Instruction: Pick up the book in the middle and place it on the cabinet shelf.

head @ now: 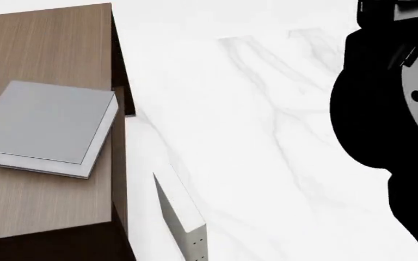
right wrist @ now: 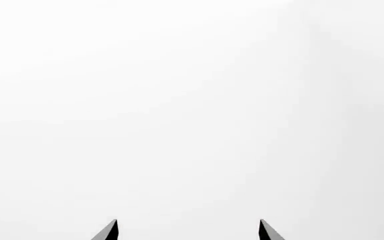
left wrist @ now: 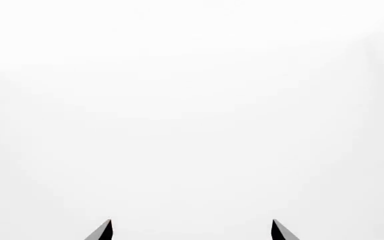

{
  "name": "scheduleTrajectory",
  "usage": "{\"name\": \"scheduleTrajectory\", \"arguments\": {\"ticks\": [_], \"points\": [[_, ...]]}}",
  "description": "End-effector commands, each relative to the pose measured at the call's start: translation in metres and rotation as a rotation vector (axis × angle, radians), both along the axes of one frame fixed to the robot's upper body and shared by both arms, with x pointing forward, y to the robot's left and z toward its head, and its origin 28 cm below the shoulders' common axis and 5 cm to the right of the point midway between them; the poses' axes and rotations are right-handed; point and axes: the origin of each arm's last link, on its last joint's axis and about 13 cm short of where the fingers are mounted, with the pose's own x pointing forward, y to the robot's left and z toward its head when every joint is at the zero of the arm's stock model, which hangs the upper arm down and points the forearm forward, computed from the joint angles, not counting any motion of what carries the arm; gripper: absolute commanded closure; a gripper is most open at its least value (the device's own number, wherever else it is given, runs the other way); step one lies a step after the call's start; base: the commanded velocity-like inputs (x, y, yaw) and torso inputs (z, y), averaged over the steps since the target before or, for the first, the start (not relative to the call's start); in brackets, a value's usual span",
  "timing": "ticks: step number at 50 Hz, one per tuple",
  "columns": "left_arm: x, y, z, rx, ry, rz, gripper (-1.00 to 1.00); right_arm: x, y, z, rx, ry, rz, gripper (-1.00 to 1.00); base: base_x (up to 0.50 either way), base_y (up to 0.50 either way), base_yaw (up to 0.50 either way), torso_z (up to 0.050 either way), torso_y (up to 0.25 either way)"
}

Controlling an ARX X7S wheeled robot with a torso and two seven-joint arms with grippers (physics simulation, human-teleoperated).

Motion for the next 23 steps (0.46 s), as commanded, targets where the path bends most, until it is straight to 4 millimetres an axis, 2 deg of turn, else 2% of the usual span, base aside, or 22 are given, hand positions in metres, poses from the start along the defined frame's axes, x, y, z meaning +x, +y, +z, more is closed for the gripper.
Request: {"name": "scheduleTrajectory", "arguments": {"ticks": [1, 6, 11, 18, 23], "points": [[0.017, 0.007, 0.090, 0.014, -0.111, 0.020, -1.00, -0.004, -0.016, 0.052, -0.013, -0.104, -0.090, -1.00, 0.00, 0.00, 0.00, 0.000, 0.000], [0.016, 0.009, 0.116, 0.017, -0.153, 0.036, -1.00, -0.004, -0.013, 0.068, -0.029, -0.118, -0.090, -1.00, 0.00, 0.00, 0.00, 0.000, 0.000], [0.011, 0.010, 0.128, 0.018, -0.176, 0.040, -1.00, -0.006, -0.012, 0.075, -0.035, -0.128, -0.085, -1.00, 0.00, 0.00, 0.00, 0.000, 0.000], [0.003, 0.014, 0.130, 0.023, -0.187, 0.054, -1.00, -0.011, -0.013, 0.076, -0.030, -0.132, -0.083, -1.00, 0.00, 0.00, 0.00, 0.000, 0.000], [0.008, 0.014, 0.126, 0.022, -0.172, 0.054, -1.00, -0.012, -0.012, 0.072, -0.020, -0.126, -0.080, -1.00, 0.00, 0.00, 0.00, 0.000, 0.000]]}}
